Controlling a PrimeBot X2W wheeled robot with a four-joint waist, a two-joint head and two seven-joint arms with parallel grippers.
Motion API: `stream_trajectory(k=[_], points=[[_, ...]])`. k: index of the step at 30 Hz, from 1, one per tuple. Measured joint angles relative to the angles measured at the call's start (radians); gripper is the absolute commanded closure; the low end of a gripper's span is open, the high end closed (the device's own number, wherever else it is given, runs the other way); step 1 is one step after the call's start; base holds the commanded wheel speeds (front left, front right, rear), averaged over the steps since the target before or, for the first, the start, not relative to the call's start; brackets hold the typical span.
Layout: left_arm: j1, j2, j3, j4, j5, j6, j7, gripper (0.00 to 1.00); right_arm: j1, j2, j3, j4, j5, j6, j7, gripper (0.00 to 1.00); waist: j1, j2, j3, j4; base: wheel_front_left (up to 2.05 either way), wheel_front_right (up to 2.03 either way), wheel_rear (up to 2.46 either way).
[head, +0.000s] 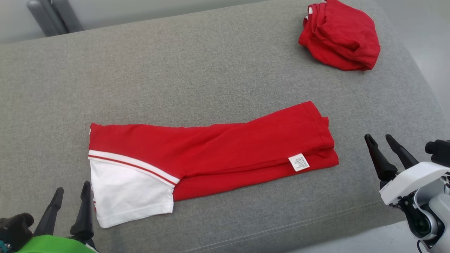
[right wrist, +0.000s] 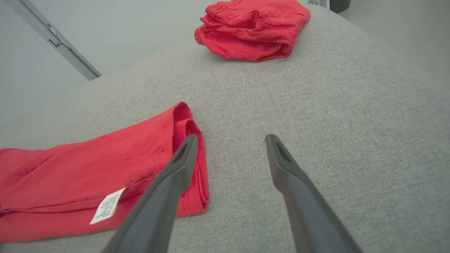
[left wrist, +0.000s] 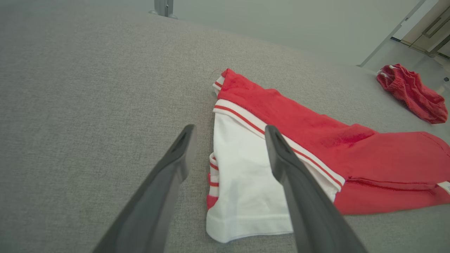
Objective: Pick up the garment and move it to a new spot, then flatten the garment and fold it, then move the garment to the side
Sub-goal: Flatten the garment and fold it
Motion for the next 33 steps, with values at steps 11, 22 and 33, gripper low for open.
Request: stream_trajectory(k=[11,22,33], points=[[-0.112,-0.037,-0.116,-0.042,0.082,-0.003,-0.041,0.0,0.005,0.042,-0.016,-0.036,0.048,-0.008,0.0,0.0,0.0,0.0,-0.042,-0.005,0.0,0.0,0.0],[-0.177,-0.103,-0.211,-0.001,0.14,-0.012,-0.069,0.0,0.02,0.121,-0.014,-0.018,0.124,-0.016,0.01,0.0,0.0,0.0,-0.078,-0.004,0.0,0.0,0.0],[-0.202,-0.128,-0.242,0.037,0.162,-0.012,-0.077,0.0,0.059,0.199,-0.068,0.076,0.254,-0.003,0.009,0.0,0.0,0.0,-0.064,0.03,0.0,0.0,0.0]])
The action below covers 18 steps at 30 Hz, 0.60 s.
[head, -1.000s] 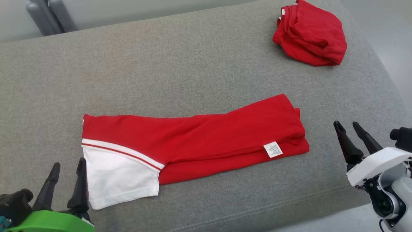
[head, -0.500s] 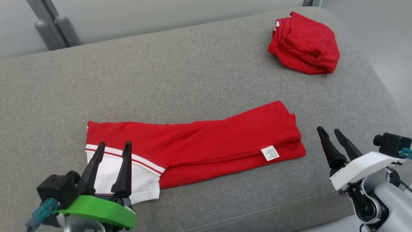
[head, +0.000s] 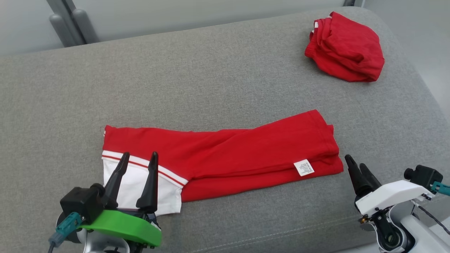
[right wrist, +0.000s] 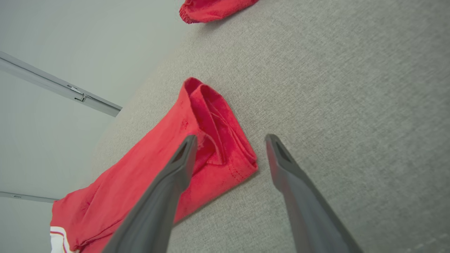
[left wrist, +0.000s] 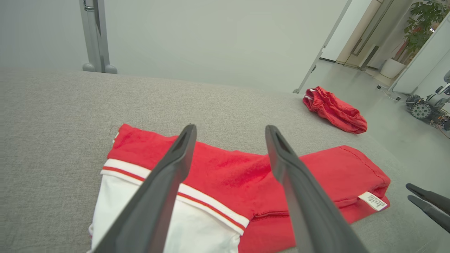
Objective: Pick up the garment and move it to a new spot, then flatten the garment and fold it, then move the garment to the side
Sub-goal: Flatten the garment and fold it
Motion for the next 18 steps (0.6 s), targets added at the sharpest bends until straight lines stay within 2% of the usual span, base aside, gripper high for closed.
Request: stream_trajectory(k=[18], points=[[-0.028,-0.012,0.001,0.034,0.016,0.0,-0.016,0.0,-0.007,0.06,-0.019,0.131,0.104,0.093,0.053,0.0,0.0,0.0,0.026,0.071,0.0,0.0,0.0]])
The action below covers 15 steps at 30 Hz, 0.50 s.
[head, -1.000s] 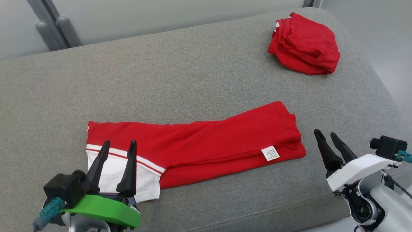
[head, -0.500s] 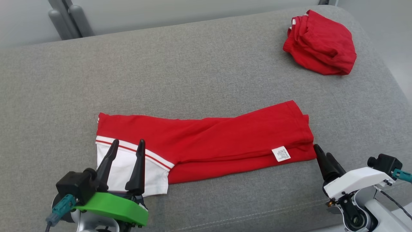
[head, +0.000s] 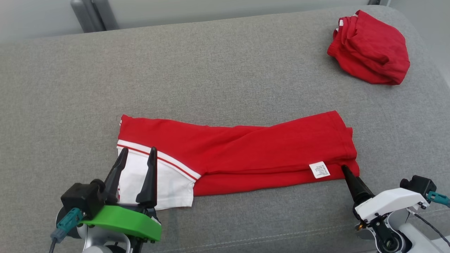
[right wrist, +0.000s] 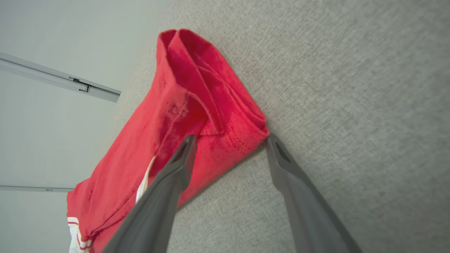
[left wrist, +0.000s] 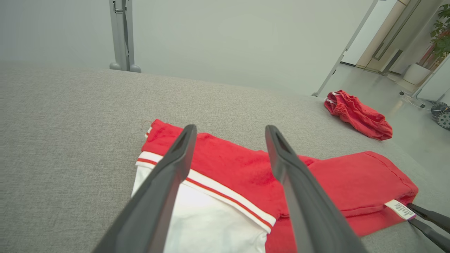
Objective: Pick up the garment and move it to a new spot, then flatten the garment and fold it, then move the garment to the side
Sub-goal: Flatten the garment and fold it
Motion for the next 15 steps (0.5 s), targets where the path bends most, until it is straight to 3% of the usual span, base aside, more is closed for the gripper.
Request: stream_trajectory(k=[15], points=[[0.0,0.0,0.002,0.011,0.019,0.0,-0.009,0.0,-0.062,0.007,0.006,0.046,0.001,0.047,0.013,0.0,0.0,0.0,-0.005,0.016,0.0,0.0,0.0]])
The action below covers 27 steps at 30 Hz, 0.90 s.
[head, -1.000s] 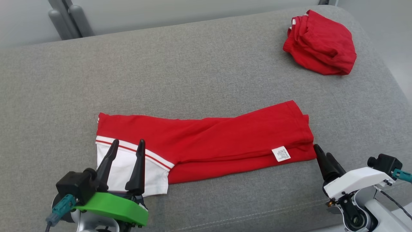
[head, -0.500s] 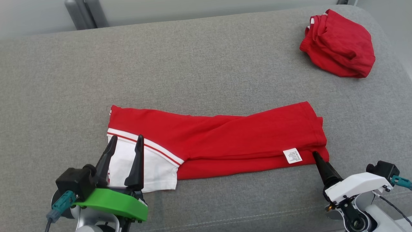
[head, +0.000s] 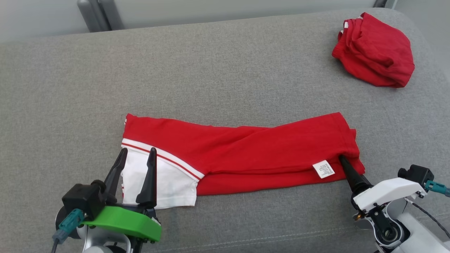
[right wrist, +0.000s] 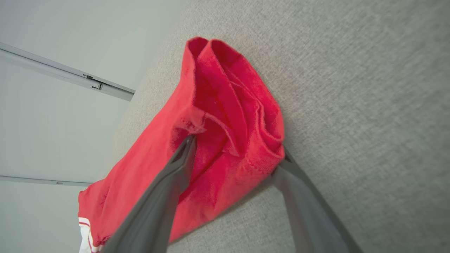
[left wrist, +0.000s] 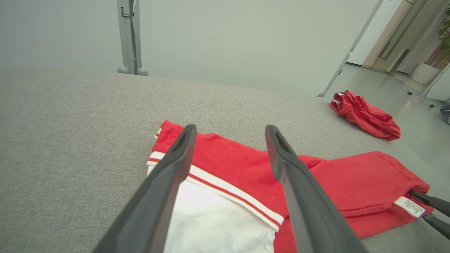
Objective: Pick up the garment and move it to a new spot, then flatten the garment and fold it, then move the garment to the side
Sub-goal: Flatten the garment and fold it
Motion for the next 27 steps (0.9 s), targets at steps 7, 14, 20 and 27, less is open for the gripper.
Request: stream_trajectory(k=[7,14,20,27], points=[[0.0,0.0,0.0,0.0,0.01,0.0,-0.001,0.0,-0.023,0.001,0.0,0.01,-0.003,0.011,-0.005,0.0,0.0,0.0,-0.005,0.009,0.0,0.0,0.0],[0.0,0.0,-0.002,0.005,0.01,0.0,-0.009,0.0,-0.058,0.002,0.002,0.048,-0.031,0.016,-0.025,1.0,0.0,0.0,-0.006,0.015,0.0,0.0,0.0],[0.0,0.0,0.001,0.007,0.01,0.001,-0.009,0.0,-0.081,0.001,-0.001,0.064,-0.035,0.016,-0.039,1.0,0.0,0.0,-0.004,0.015,0.0,0.0,0.0],[0.0,0.001,0.005,0.009,0.01,0.001,-0.009,0.0,-0.1,-0.025,-0.021,0.068,-0.041,0.02,-0.049,1.0,0.0,0.0,-0.003,0.005,0.0,0.0,0.0]])
